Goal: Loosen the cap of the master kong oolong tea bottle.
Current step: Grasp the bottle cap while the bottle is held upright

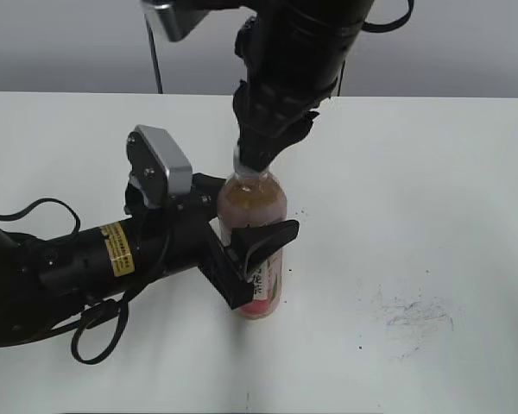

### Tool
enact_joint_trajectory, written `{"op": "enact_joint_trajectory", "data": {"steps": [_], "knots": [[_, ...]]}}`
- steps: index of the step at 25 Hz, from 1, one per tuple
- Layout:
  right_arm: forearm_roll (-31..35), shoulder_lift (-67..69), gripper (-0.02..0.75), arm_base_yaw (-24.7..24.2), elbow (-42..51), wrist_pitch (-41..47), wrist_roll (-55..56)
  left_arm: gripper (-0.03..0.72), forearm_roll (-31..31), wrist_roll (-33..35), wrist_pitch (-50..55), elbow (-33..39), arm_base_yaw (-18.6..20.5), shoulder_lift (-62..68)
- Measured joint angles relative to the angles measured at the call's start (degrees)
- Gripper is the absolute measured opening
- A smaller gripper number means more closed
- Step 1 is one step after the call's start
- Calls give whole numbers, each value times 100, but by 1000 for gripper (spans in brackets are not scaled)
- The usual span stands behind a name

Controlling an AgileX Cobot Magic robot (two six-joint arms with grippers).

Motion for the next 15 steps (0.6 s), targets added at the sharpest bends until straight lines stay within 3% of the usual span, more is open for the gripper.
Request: {"op": "enact_joint_trajectory", "data": {"steps": [4, 9, 12, 15], "knots": [[0, -24, 145, 0, -33, 7, -901, 445, -7, 15, 0, 0, 0, 0], [23, -26, 120, 0, -33, 13, -1881, 445, -7, 36, 0, 0, 0, 0], [23, -26, 148, 0, -33, 13, -1958, 445, -7, 40, 0, 0, 0, 0], [56, -26, 247, 0, -33, 18, -1738, 445, -7, 40, 0, 0, 0, 0]]}}
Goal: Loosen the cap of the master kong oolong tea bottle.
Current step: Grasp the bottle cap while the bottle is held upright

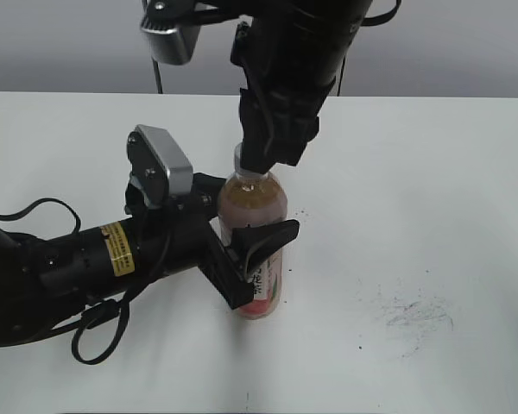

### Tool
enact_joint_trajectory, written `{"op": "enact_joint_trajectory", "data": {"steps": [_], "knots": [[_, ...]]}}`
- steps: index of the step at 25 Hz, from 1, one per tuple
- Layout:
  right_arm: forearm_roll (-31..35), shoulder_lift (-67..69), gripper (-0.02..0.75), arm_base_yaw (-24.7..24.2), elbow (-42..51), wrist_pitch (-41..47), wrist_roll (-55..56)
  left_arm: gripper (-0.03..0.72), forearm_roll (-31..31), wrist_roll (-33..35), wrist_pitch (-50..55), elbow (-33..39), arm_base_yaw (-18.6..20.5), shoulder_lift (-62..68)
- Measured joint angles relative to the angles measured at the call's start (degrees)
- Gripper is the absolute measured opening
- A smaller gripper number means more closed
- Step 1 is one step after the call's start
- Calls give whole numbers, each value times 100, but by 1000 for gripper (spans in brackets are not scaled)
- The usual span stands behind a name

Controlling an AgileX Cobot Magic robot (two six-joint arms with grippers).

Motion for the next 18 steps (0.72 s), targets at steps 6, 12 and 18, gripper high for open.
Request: {"op": "enact_joint_trajectory", "data": {"steps": [6, 12, 18], "knots": [[-82, 14, 396, 0, 0, -6, 1902, 445, 37, 44, 0, -1, 0, 0], [-267, 32, 409, 0, 0, -6, 4095, 445, 40, 44, 5, -6, 0, 0], [-89, 32, 409, 0, 0, -6, 4966, 445, 51, 44, 5, -6, 0, 0]]}}
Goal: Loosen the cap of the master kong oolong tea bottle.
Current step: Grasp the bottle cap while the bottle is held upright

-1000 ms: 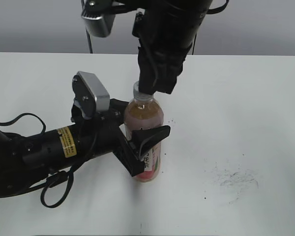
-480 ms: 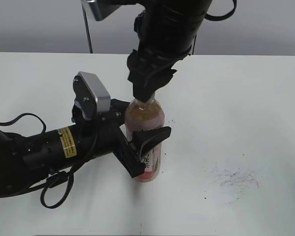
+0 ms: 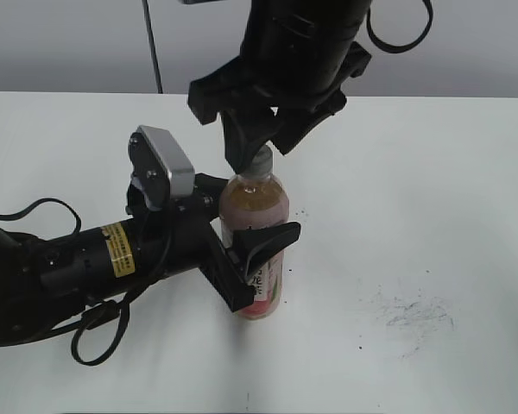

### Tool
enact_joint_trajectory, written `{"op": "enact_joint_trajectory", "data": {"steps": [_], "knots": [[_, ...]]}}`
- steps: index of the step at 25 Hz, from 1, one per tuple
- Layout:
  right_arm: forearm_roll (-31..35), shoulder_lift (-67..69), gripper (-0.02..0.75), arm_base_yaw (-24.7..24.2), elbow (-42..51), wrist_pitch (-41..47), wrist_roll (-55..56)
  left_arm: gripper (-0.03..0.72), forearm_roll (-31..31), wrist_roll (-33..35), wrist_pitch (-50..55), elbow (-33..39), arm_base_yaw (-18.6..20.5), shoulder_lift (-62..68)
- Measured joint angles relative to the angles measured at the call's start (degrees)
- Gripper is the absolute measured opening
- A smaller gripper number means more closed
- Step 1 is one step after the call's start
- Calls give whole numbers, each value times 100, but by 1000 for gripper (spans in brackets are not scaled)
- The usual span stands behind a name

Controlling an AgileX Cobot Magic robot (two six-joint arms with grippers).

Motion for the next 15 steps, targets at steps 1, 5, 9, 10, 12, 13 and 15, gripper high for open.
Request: {"op": "enact_joint_trajectory", "data": {"steps": [1, 5, 9, 10, 12, 13, 15], "knots": [[12, 0, 409, 0, 0, 0, 150, 445, 0, 0, 0, -1, 0, 0], [19, 47, 409, 0, 0, 0, 381, 445, 0, 0, 0, -1, 0, 0], [58, 263, 403, 0, 0, -4, 401, 445, 0, 0, 0, -1, 0, 0], [63, 301, 391, 0, 0, -4, 401, 445, 1, 0, 0, -1, 0, 0], [63, 307, 347, 0, 0, -4, 401, 445, 6, 0, 0, -1, 0, 0], [65, 301, 330, 0, 0, -4, 401, 445, 6, 0, 0, -1, 0, 0], [65, 301, 318, 0, 0, -4, 401, 445, 6, 0, 0, -1, 0, 0]]}}
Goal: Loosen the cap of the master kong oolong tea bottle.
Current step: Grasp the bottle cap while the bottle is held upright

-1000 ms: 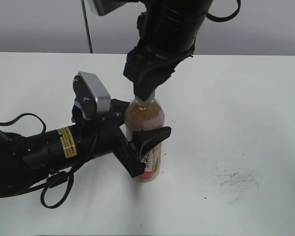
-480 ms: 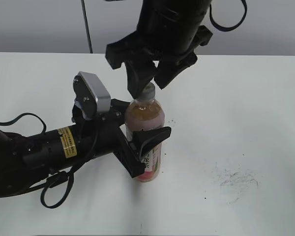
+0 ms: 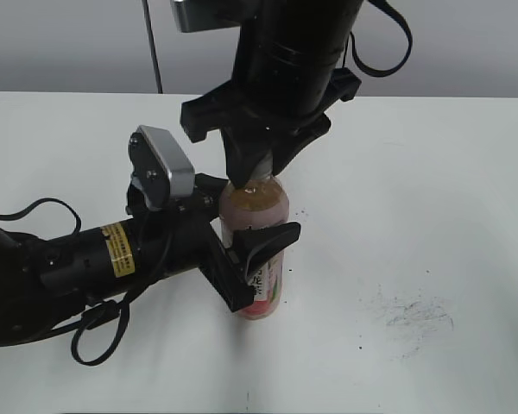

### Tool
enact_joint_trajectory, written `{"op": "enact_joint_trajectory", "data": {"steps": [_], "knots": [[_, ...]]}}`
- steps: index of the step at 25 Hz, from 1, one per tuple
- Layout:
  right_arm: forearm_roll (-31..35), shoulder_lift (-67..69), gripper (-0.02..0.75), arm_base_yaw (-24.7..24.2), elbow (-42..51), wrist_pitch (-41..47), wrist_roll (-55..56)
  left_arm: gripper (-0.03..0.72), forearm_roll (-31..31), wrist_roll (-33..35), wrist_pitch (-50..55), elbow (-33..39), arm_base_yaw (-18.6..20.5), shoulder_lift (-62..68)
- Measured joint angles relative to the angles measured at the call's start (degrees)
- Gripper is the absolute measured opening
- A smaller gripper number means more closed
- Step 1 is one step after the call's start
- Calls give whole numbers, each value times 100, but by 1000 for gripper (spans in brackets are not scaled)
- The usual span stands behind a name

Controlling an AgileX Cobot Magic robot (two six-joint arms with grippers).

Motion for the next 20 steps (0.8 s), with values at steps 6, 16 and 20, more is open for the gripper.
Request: {"op": "enact_joint_trajectory", "data": {"steps": [6, 16, 20], "knots": [[0, 0, 381, 0, -17, 0, 0, 445, 0, 5, 0, 0, 0, 0], [0, 0, 382, 0, -139, 0, -47, 445, 0, 5, 0, 0, 0, 0], [-28, 0, 308, 0, -139, 0, -152, 445, 0, 5, 0, 0, 0, 0]]}}
